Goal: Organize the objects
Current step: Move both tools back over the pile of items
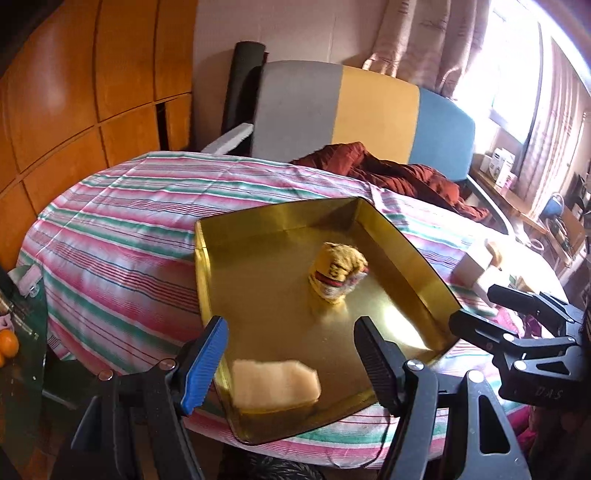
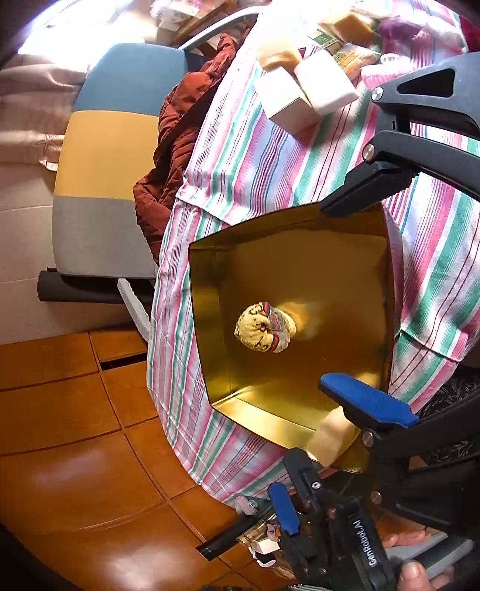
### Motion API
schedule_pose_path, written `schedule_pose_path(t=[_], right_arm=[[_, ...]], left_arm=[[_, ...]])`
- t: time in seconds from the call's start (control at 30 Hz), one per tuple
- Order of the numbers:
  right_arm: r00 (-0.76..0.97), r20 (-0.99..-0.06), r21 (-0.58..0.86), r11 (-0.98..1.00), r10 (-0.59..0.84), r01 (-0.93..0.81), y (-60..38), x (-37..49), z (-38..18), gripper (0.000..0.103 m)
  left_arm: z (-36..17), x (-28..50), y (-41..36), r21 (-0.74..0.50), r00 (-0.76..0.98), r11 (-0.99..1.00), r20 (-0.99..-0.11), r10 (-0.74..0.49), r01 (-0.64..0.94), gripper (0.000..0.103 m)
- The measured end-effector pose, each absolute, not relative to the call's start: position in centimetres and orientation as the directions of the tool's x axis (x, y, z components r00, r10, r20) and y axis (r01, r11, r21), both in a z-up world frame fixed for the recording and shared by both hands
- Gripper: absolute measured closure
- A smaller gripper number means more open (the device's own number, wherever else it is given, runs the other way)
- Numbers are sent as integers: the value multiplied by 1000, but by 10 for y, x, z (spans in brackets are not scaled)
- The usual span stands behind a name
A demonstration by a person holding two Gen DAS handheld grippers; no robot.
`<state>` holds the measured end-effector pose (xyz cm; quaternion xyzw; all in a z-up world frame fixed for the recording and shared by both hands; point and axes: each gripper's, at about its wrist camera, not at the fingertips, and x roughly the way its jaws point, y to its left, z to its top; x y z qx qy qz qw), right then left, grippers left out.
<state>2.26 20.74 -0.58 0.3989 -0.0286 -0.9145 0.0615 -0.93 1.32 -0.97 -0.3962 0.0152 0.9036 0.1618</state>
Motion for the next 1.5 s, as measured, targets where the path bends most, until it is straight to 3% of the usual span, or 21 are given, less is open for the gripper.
schedule_pose_path(t=[0.3, 0.63, 1.07, 1.27, 1.5], right_arm=[[-670, -735, 126, -992, -104, 15, 237, 33, -13, 16], [-680, -733, 122, -978, 28, -171, 314, 56, -12, 15], [-612, -715, 140, -789, 337, -598, 493, 131, 4, 8], [-633, -720, 290, -705, 286, -648, 531, 146, -11, 8], [-677, -688, 353, -694, 262, -627, 535, 146, -13, 7]], left_arm=[[-21, -12, 30, -143, -563, -926, -758, 330, -350, 32], [-15, -3, 86, -143, -478, -833, -761, 437, -534, 33], [-20, 44, 235, -97, -182, -410, -788, 588, -907, 32], [-35, 53, 299, -78, -72, -237, -822, 564, -968, 32], [-60, 48, 361, -55, -8, -110, -865, 502, -992, 31]])
